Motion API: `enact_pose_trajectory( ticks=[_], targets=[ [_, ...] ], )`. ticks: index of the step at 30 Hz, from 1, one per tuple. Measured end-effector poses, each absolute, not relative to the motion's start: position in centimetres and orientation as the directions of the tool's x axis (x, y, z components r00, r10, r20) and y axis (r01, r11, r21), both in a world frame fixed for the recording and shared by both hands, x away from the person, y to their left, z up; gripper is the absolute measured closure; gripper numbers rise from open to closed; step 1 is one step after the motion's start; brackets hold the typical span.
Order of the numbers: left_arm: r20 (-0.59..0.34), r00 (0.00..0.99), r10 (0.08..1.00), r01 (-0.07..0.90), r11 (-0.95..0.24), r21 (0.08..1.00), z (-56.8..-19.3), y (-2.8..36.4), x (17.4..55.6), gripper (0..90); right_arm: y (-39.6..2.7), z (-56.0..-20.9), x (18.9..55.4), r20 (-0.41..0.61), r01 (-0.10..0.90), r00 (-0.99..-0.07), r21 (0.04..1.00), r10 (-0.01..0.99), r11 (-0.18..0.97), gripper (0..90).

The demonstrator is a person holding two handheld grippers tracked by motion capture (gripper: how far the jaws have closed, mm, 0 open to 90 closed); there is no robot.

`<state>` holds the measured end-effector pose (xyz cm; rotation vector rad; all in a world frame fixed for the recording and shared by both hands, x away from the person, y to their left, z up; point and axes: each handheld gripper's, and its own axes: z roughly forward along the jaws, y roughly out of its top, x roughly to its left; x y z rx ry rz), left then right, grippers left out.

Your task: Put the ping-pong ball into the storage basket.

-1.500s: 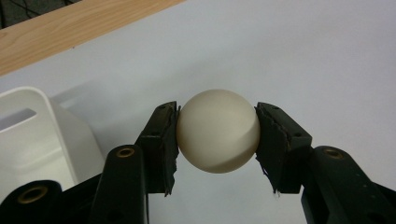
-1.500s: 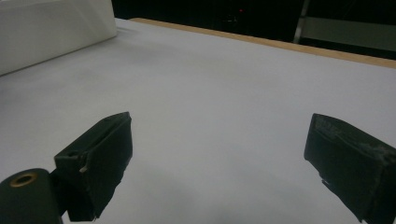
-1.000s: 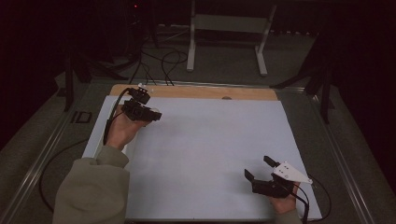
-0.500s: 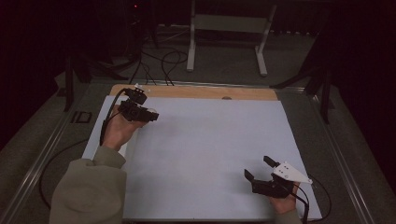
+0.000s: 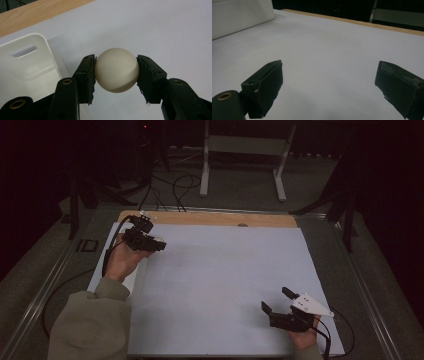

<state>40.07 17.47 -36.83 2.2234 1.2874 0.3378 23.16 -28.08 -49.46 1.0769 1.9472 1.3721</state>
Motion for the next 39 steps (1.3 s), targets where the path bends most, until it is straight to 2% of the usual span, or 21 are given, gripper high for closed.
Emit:
enact_pose_trajectory(
  ticks=[39],
  targets=[
    [-0.026, 0.566, 0.824, 0.666, -0.438, 0.603, -36.4, 18.8, 38.7, 51.4, -28.0, -49.5, 23.1, 0.030, 0.310, -0.550, 0.935, 0.834, 0.170, 7.4]
  ],
)
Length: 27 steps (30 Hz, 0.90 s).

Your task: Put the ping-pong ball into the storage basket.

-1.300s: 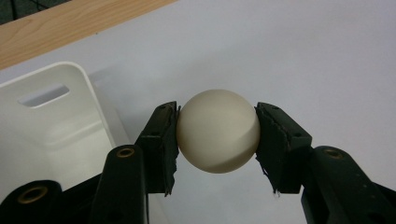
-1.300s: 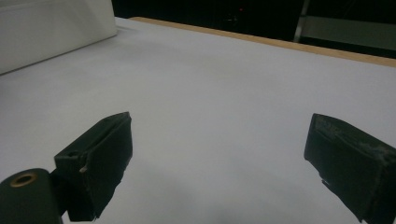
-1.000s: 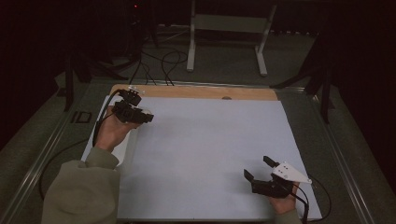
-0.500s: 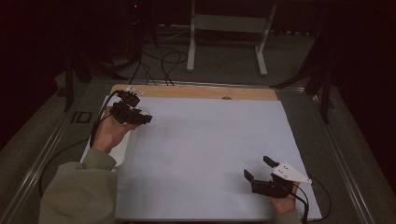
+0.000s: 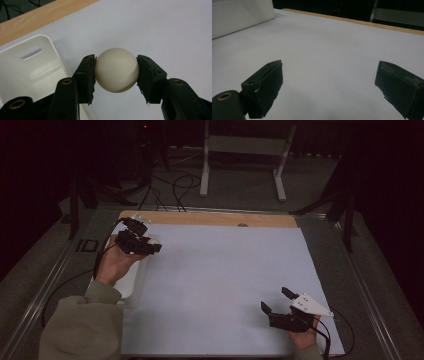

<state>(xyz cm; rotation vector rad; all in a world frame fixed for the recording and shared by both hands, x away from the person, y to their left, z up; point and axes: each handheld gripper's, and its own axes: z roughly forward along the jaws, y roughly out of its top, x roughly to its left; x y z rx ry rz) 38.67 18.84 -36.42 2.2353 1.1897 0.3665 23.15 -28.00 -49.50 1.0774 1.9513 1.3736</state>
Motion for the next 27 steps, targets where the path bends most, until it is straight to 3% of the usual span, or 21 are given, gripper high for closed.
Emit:
enact_pose_trajectory(
  ticks=[27],
  targets=[
    [-0.032, 0.561, 0.827, 0.664, -0.426, 0.614, -37.0, 20.0, 37.9, 51.4, -28.0, -49.5, 23.1, 0.031, 0.312, -0.549, 0.935, 0.835, 0.171, 7.4]
  ],
)
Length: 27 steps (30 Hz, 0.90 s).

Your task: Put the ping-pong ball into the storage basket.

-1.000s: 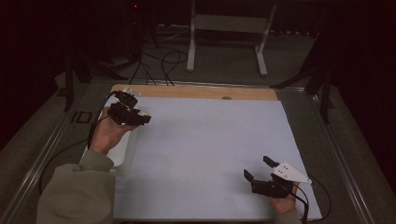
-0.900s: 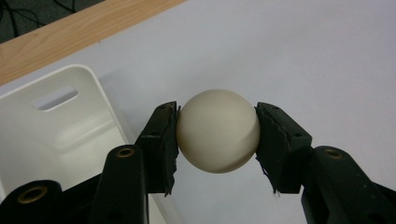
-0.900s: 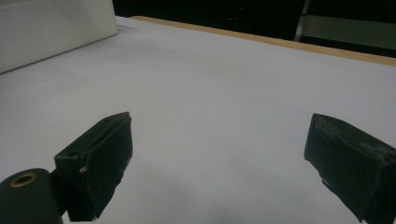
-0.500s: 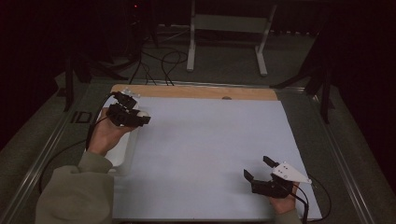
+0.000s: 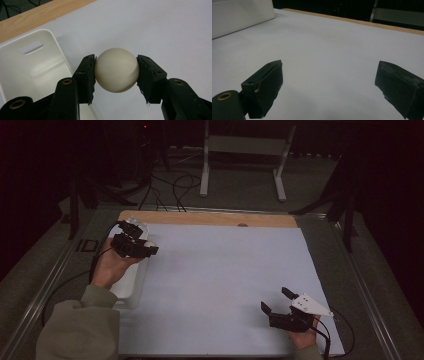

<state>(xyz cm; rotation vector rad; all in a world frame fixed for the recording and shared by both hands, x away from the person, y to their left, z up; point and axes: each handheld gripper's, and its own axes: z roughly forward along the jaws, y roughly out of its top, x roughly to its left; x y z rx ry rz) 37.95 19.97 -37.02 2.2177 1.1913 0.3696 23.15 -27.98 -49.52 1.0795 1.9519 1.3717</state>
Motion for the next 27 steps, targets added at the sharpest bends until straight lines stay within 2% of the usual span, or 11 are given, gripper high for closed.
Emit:
enact_pose_trajectory(
  ticks=[27],
  targets=[
    [-0.042, 0.542, 0.840, 0.677, -0.406, 0.615, -37.8, 21.5, 37.0, 51.4, -28.0, -49.6, 23.2, 0.029, 0.313, -0.548, 0.934, 0.836, 0.173, 7.4]
  ],
)
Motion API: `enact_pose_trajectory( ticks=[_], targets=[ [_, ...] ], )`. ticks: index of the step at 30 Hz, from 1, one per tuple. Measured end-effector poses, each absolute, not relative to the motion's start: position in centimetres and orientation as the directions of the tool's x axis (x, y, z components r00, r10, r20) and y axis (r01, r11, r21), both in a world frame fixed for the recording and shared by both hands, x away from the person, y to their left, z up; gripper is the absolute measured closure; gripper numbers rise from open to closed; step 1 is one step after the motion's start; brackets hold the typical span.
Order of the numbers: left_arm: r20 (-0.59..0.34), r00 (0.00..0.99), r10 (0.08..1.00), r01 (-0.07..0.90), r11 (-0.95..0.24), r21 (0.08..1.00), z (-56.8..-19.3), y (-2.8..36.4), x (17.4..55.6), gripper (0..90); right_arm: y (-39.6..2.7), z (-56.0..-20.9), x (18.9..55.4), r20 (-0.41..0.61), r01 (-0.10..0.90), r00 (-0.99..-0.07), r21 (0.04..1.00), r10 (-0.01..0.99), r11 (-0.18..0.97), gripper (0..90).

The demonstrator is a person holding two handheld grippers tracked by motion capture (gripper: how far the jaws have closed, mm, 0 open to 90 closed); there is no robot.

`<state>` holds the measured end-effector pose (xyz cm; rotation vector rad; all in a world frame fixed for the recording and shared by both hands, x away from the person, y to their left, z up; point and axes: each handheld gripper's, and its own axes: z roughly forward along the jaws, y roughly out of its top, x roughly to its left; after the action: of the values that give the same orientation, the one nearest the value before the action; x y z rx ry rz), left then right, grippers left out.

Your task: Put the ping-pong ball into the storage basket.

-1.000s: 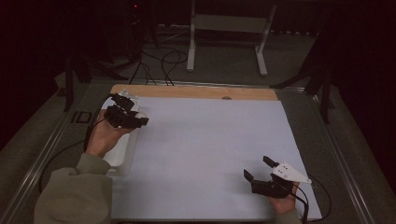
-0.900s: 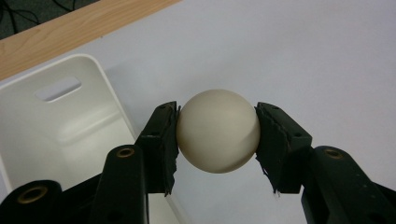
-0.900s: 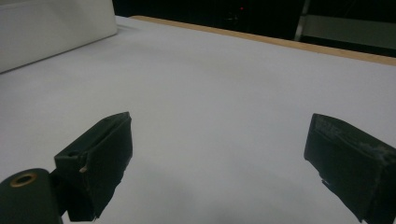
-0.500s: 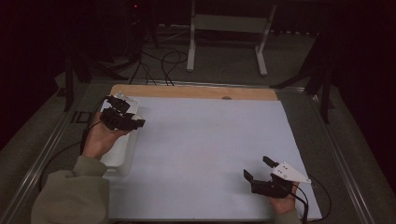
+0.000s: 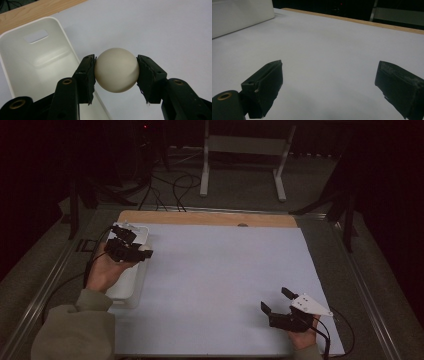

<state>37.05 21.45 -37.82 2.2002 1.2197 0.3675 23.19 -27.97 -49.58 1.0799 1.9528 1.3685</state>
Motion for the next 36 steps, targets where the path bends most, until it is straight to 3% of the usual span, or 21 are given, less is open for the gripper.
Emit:
enact_pose_trajectory(
  ticks=[36],
  targets=[
    [-0.061, 0.522, 0.850, 0.682, -0.374, 0.628, -39.1, 23.3, 35.8, 51.4, -28.0, -49.6, 23.2, 0.029, 0.315, -0.547, 0.933, 0.837, 0.174, 7.4]
  ],
)
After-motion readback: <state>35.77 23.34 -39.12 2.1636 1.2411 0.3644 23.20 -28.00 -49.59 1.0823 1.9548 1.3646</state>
